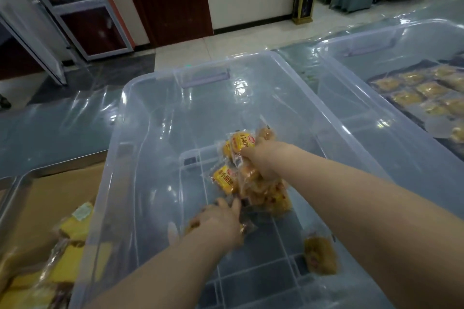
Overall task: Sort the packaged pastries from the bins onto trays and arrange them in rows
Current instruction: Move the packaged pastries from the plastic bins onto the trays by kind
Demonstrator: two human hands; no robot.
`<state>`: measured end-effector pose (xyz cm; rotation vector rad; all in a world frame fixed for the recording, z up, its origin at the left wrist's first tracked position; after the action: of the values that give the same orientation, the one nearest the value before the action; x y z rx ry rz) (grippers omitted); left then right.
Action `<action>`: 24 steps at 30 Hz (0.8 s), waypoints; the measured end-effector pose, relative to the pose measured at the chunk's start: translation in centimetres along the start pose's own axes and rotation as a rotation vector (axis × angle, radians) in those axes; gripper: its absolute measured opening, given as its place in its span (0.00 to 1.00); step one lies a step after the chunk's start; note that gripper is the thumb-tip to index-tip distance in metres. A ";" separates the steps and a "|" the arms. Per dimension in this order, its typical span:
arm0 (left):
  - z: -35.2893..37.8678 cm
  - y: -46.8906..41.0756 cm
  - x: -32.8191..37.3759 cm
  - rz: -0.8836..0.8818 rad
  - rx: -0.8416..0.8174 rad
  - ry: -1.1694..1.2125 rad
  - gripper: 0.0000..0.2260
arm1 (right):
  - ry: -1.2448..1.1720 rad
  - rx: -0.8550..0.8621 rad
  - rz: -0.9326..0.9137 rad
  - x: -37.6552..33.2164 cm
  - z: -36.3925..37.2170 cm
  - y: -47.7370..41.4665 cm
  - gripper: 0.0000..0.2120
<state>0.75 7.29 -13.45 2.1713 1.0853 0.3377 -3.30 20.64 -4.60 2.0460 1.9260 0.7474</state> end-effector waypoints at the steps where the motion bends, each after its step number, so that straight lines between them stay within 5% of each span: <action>1: -0.3 0.0 -0.1 -0.001 0.028 0.008 0.35 | -0.039 -0.025 0.000 -0.1 0.2 0.0 0.33; 5: -2.9 0.4 -1.3 -0.042 0.116 0.037 0.26 | -0.142 -0.073 -0.017 -0.1 -0.5 0.2 0.37; 9: -6.8 2.5 -3.2 -0.063 0.240 0.035 0.22 | -0.174 0.011 -0.029 0.5 -3.0 1.2 0.29; 14: -12.0 8.1 -3.6 0.001 0.563 -0.028 0.16 | -0.333 0.274 -0.027 1.8 -7.5 4.9 0.19; 24: -13.4 27.5 -8.4 0.321 1.252 -0.025 0.27 | -0.609 0.798 -0.176 -3.2 -15.8 17.3 0.30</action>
<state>5.58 -4.81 15.53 3.4353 1.0356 -0.3655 3.44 12.91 16.72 2.0542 2.1233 -0.7372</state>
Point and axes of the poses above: each hand's wrist, its own y-axis away from the middle knuckle, its own z-axis out of the palm, x = y × z, the point moved 5 cm from there along -y, towards the middle knuckle, and after that the axes turned 7 degrees about z, right-handed, at the moved point
